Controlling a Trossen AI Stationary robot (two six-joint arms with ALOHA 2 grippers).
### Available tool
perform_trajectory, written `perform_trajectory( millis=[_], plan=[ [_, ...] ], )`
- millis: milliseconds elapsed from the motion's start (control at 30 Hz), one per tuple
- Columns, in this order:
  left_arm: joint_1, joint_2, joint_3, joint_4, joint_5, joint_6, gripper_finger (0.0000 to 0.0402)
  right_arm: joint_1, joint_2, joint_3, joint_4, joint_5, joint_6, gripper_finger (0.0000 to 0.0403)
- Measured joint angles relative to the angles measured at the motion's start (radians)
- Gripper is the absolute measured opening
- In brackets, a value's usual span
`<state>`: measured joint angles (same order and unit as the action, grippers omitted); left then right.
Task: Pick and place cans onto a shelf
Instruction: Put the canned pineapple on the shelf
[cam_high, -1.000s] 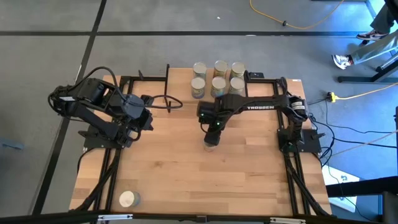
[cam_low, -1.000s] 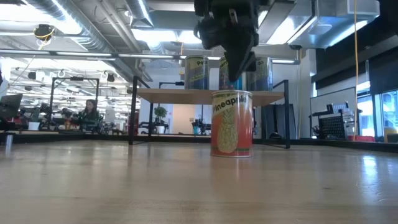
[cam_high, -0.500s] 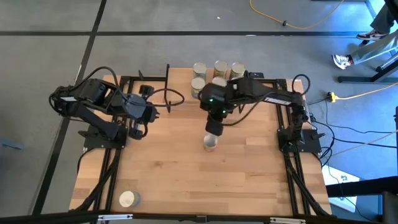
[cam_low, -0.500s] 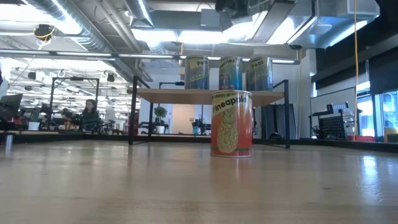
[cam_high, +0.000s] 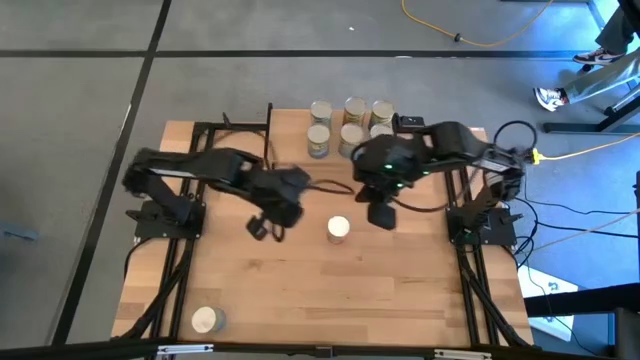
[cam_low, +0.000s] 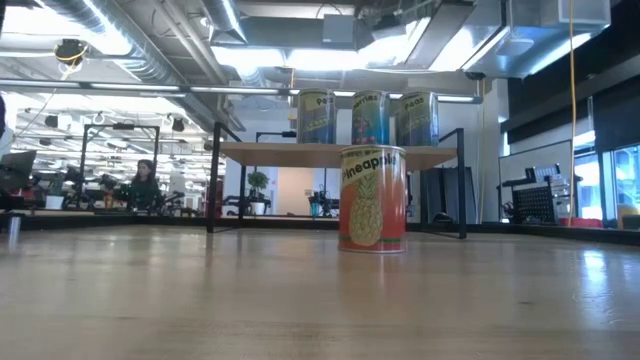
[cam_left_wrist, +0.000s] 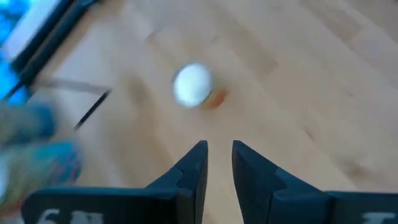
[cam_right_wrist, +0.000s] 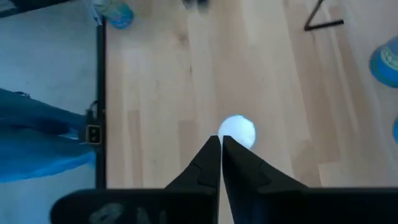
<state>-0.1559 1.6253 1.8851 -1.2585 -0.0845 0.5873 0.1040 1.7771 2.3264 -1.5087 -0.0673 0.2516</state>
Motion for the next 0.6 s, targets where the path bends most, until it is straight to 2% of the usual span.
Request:
perform_trajectory(
  millis=[100,233,433,600],
  plan=[
    [0.022,0.071,0.0,0.044,0.087,0.089,0.0067,0.031,-0.048,0.001,-0.002,-0.001,-0.001,0.0019],
    [0.04,0.155,0.0,0.115,0.1,0.168,0.0066,0.079,-0.103,-0.001,-0.032,0.009,-0.003,0.0019],
    [0.047,0.261,0.0,0.164,0.106,0.246,0.0068,0.15,-0.186,-0.001,-0.071,0.131,0.033,0.0019],
    [0.047,0.345,0.001,0.222,0.148,0.257,0.0068,0.19,-0.239,-0.001,-0.06,0.176,0.034,0.0019]
  ],
)
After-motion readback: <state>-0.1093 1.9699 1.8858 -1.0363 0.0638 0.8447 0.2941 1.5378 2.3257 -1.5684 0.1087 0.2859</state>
